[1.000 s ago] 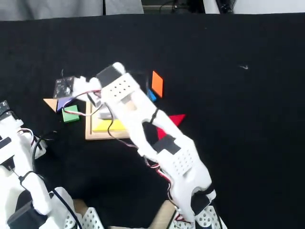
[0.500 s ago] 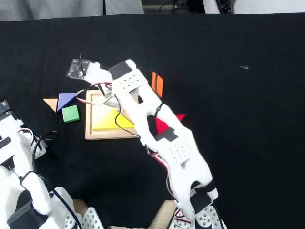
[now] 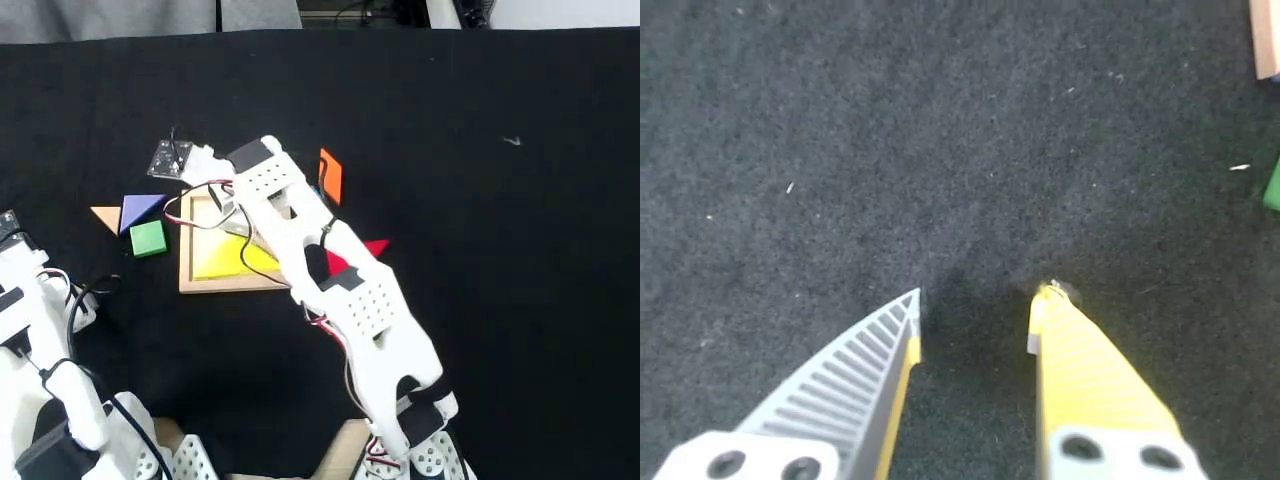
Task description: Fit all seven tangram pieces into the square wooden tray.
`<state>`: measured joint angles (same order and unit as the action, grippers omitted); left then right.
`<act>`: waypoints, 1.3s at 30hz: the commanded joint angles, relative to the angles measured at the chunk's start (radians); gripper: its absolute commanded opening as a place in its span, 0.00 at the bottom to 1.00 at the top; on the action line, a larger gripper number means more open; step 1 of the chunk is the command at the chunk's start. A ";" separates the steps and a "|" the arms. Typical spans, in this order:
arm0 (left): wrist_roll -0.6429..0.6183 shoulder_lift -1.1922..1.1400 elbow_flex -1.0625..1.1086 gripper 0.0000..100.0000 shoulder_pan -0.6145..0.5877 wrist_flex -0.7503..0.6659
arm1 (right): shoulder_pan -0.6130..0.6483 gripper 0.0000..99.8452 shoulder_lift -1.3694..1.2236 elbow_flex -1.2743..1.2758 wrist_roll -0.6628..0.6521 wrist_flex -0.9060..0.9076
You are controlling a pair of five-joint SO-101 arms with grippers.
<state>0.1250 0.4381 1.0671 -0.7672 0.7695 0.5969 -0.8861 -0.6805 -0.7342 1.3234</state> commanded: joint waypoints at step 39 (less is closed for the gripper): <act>0.002 -0.003 -0.001 0.18 0.024 -0.012 | -0.242 0.01 0.967 0.372 -0.127 0.400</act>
<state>0.1266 0.4350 1.0717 -0.7518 0.7695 0.3959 -0.0898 -0.5194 -0.8002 1.7300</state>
